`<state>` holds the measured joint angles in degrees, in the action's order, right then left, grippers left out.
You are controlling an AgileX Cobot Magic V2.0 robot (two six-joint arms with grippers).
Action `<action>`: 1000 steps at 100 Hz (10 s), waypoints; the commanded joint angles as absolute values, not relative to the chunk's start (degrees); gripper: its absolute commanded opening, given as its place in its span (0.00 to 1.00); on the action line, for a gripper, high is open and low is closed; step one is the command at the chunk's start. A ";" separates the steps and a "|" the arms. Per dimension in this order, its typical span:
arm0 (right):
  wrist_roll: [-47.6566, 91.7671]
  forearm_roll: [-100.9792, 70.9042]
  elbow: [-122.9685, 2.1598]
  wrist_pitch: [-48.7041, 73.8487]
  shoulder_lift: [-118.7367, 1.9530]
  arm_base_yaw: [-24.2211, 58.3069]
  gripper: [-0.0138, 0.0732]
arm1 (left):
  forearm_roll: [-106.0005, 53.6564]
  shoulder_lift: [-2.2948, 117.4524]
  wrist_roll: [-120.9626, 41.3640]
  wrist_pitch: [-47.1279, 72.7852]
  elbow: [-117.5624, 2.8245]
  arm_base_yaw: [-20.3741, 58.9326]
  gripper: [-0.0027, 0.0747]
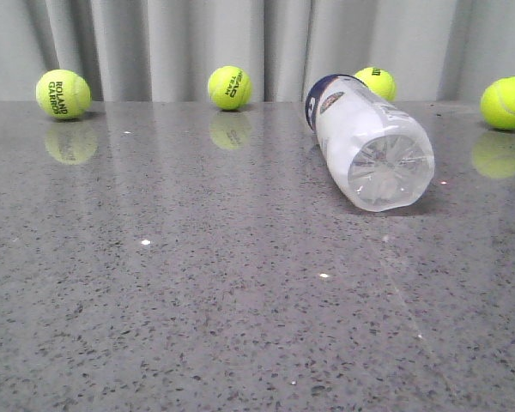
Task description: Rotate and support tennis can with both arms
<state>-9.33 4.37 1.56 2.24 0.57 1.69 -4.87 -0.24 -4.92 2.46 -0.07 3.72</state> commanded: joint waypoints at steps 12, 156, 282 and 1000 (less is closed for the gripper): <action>-9.37 4.53 0.55 -2.68 2.22 1.45 0.08 | -5.22 -2.21 -4.40 -1.96 2.51 3.79 0.01; -8.71 4.48 -30.33 31.95 -15.50 1.57 0.08 | -5.22 -2.21 -4.40 -1.96 2.51 3.79 0.01; -4.05 -4.66 -54.11 52.85 -46.28 1.66 0.86 | -5.22 -2.21 -4.40 -1.96 2.51 3.79 0.01; -8.38 -1.24 -29.83 30.09 -24.97 33.46 0.08 | -8.19 16.98 -4.41 9.70 -20.75 3.79 0.08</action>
